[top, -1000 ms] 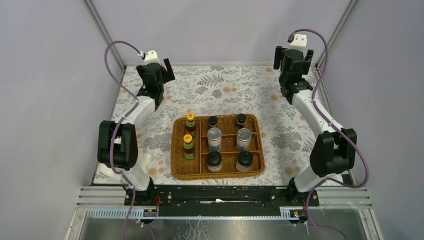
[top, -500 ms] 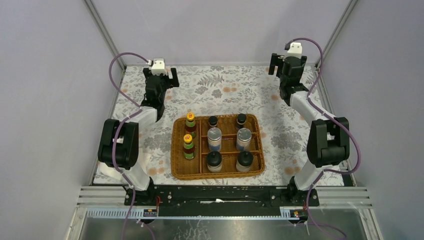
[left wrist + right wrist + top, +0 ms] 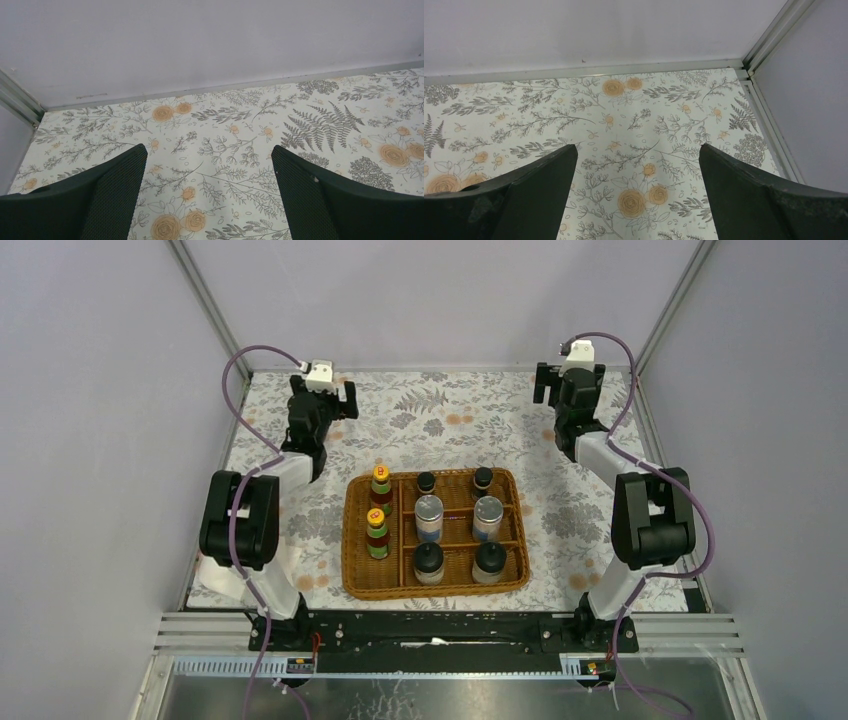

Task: Organize the condiment bottles
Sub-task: Reset both arms

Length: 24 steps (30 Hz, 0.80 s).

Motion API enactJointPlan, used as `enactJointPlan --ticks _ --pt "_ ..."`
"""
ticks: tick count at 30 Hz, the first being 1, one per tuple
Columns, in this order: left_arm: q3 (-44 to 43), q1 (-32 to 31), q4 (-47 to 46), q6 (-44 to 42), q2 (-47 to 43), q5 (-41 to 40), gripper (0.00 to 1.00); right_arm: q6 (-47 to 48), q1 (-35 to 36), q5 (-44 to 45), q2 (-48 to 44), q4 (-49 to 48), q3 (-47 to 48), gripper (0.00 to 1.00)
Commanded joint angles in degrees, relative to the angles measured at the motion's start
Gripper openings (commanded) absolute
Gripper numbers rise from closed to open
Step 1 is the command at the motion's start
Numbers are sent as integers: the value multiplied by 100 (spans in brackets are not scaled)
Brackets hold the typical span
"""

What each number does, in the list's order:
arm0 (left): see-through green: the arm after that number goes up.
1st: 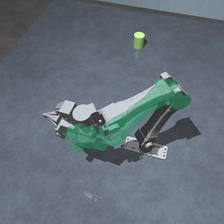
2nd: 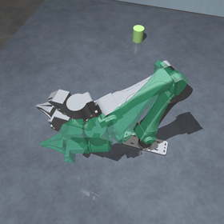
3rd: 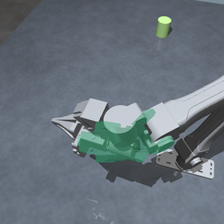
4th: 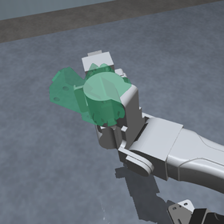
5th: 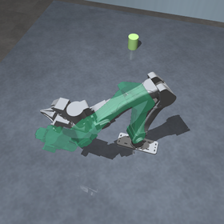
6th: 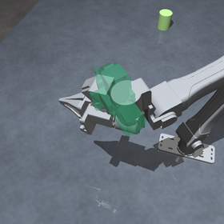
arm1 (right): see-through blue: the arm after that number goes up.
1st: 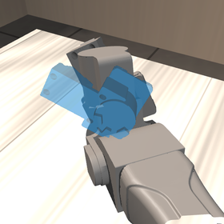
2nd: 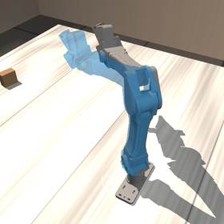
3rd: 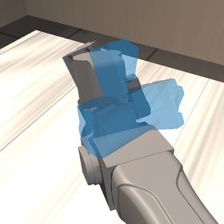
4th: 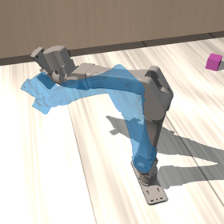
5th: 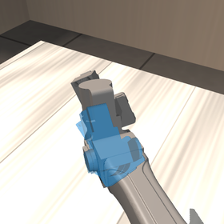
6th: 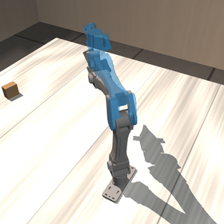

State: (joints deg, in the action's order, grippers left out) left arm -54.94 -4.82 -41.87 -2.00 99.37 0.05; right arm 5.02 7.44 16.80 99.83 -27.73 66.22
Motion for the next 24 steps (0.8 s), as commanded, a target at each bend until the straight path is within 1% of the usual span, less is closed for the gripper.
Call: enactJointPlan --ticks 1,4,10,17,24 --pt "70 43 -702 110 129 101 99 -21 -15 33 -32 -462 -3 100" --pt "117 43 -771 106 191 72 99 -91 -15 157 50 -491 29 100" --pt "48 27 -672 122 191 170 99 -179 -15 455 98 -1056 -300 100" --pt "-9 7 -572 132 163 257 99 -122 -15 547 269 -1050 -305 100" --pt "18 8 -556 48 167 144 99 -82 -19 533 341 -1146 -342 100"
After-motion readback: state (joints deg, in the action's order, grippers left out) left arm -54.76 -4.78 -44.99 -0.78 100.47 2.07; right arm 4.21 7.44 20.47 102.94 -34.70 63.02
